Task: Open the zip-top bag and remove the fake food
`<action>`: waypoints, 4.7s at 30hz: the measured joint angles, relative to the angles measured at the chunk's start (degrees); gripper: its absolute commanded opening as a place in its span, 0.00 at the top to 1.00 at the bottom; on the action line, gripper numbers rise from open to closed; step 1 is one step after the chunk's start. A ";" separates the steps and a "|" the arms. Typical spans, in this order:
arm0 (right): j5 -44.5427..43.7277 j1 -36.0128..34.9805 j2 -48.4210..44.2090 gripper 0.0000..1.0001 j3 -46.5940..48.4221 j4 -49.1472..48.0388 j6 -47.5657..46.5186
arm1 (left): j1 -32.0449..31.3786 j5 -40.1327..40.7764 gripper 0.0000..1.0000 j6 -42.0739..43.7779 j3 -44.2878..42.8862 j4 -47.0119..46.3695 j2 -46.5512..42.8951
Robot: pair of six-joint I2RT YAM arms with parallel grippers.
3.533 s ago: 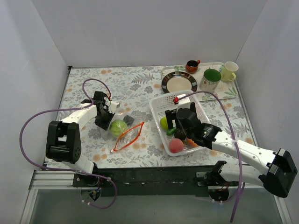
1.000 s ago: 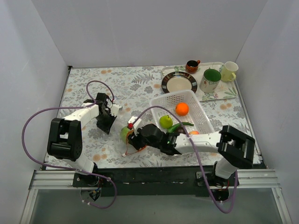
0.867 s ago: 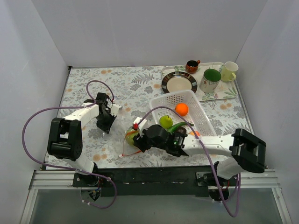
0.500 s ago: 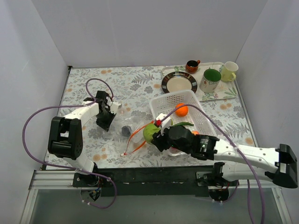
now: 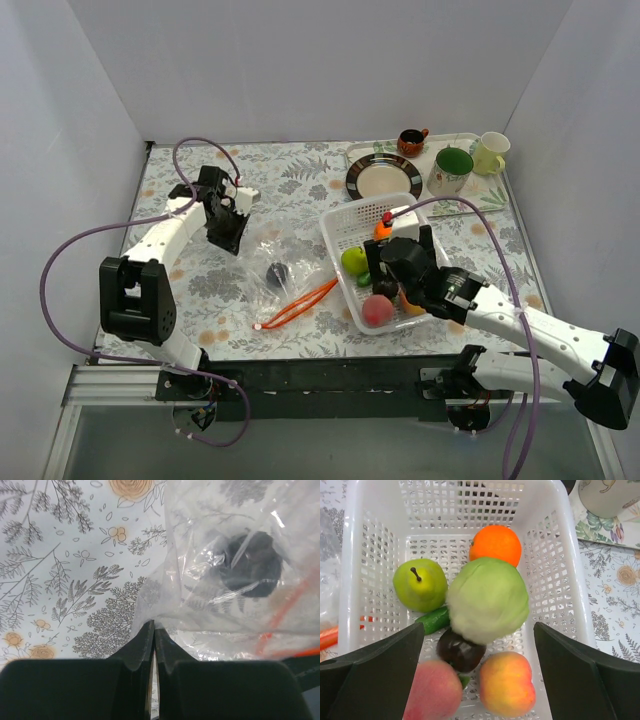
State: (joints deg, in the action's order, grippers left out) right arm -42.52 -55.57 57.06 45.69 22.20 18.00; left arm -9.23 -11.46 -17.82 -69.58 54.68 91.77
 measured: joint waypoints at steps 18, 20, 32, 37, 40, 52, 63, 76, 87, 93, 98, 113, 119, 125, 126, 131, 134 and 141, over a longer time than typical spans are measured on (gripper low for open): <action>6.84 -26.34 6.49 0.40 -6.73 -21.31 -7.54 | 0.02 -0.22 1.00 -0.31 3.98 0.74 -1.62; 7.76 -26.58 8.74 0.42 -10.03 -24.61 -7.50 | 0.02 0.50 1.00 -0.13 4.46 0.17 -1.62; 11.98 -24.85 28.09 0.21 -9.46 -41.88 -10.19 | 0.02 3.19 1.00 0.31 8.52 -3.15 -0.94; 14.23 -21.29 35.47 0.16 -6.32 -45.09 -11.04 | 0.02 3.85 1.00 0.76 9.27 -4.17 0.02; 15.34 -19.12 38.32 0.04 -4.26 -46.60 -11.82 | 0.02 4.50 1.00 1.38 9.27 -4.44 0.04; 19.74 -14.60 47.74 0.02 3.28 -52.89 -13.73 | 0.04 5.31 1.00 2.99 10.49 -5.44 1.36; 19.41 -11.82 55.45 0.02 10.71 -53.88 -12.11 | 0.04 4.85 1.00 4.90 10.86 -4.63 2.64; 22.38 -9.33 60.67 0.32 16.39 -57.57 -10.49 | 0.04 4.81 1.00 6.56 12.57 -3.41 2.69; 25.05 -9.38 60.63 0.67 16.74 -61.20 -10.69 | 0.04 4.83 1.00 6.71 12.87 -3.37 3.63; 25.90 -9.38 58.80 0.79 13.33 -62.53 -10.58 | 0.04 4.83 1.00 6.51 12.87 -3.41 3.78; 26.49 -9.55 54.10 0.80 8.17 -62.84 -9.92 | 0.04 5.25 1.00 6.45 12.87 -3.58 3.78; 21.68 -14.14 13.46 0.82 -16.61 -49.83 -6.08 | 0.02 6.01 1.00 2.97 9.53 -2.64 6.71; 11.41 -8.96 -2.51 0.83 -16.22 -36.85 -6.19 | 0.02 4.81 1.00 0.15 4.26 -3.37 7.17; 4.61 -2.43 -7.65 0.21 -15.10 -23.15 -5.92 | 0.02 3.39 0.79 -2.08 -5.03 -3.78 7.50; 4.09 -1.70 -7.54 0.02 -14.43 -20.46 -5.68 | 0.02 2.99 0.71 -2.36 -6.43 -3.76 7.50; 1.53 0.46 -6.88 0.02 -8.24 -8.00 -3.34 | 0.02 0.61 0.29 -4.22 -11.30 -3.26 6.56; 0.22 0.48 -7.37 0.02 -4.02 -3.61 -3.08 | 0.02 -0.42 0.02 -4.59 -12.59 -2.05 3.98; -3.80 0.48 -9.79 0.02 4.83 5.42 -2.67 | 0.02 -4.59 0.02 -6.29 -15.19 0.31 -4.20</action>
State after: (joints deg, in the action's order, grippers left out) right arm -46.33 -55.09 47.27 50.52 27.62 15.33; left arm -9.21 -16.05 -24.12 -84.77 54.98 87.57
